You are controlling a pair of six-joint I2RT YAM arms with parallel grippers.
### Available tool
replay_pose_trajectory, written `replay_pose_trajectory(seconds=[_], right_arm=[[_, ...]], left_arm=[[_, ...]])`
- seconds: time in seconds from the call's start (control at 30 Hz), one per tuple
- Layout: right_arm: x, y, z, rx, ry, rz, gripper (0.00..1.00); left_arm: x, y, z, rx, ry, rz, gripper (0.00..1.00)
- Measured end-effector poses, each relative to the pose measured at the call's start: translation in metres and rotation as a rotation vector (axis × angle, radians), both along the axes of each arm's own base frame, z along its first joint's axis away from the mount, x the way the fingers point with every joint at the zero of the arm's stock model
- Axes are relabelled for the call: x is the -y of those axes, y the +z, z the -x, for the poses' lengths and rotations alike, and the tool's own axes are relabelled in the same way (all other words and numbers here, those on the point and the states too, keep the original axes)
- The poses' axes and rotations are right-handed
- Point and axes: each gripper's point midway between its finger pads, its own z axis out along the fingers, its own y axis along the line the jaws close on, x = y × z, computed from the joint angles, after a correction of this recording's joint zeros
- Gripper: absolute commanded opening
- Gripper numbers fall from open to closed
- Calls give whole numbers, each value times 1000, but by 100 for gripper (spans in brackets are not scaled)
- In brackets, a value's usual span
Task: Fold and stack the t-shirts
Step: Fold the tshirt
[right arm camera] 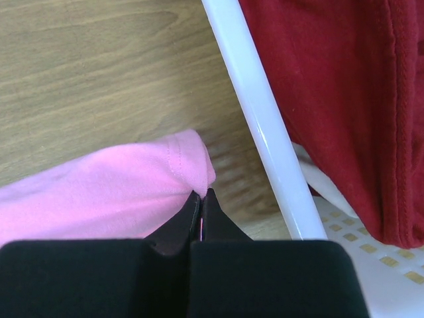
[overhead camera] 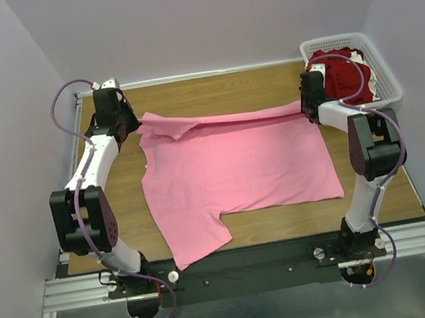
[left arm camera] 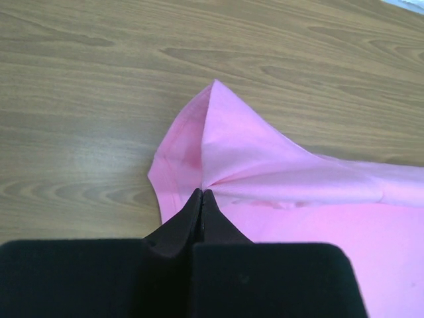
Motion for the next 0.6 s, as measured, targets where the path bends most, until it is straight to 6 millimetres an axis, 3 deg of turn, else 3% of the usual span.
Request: replay_pose_trajectory(seconds=[0.2, 0.37, 0.6], right_arm=[[1, -6, 6, -34, -2, 1, 1], [2, -7, 9, -43, -14, -2, 1], [7, -11, 14, -60, -44, 8, 1]], left_arm=[[7, 18, 15, 19, -10, 57, 0], [13, 14, 31, 12, -19, 94, 0], [22, -42, 64, -117, -29, 156, 0]])
